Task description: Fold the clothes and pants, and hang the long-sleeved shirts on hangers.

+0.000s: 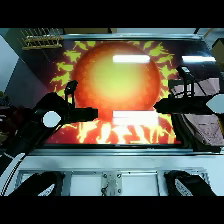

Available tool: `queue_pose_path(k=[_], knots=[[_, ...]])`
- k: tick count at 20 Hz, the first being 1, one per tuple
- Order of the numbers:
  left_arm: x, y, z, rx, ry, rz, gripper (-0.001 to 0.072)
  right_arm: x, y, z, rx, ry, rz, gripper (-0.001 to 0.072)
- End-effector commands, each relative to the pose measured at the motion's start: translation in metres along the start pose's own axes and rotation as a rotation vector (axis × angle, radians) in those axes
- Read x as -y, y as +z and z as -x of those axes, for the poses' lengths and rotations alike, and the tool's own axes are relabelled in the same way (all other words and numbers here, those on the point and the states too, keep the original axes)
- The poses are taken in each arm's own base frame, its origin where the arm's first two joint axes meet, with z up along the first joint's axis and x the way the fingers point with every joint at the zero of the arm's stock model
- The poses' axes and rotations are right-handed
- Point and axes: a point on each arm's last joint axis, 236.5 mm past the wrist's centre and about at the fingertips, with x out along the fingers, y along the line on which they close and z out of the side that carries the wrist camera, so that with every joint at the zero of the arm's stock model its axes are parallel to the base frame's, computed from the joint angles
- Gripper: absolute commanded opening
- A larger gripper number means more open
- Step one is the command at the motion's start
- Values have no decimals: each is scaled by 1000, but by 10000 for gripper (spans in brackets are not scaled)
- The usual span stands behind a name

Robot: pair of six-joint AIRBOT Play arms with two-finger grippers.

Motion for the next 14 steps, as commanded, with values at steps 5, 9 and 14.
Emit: queue_pose_path(k=[5,9,14], knots=[[0,0,0,1,0,-1,10,0,0,0,-1,1,0,23],[1,6,0,27,-5,-1,10,0,0,0,-1,1,0,23],[-4,11,3,34,22,-74,429,0,0,0,-1,0,0,23]])
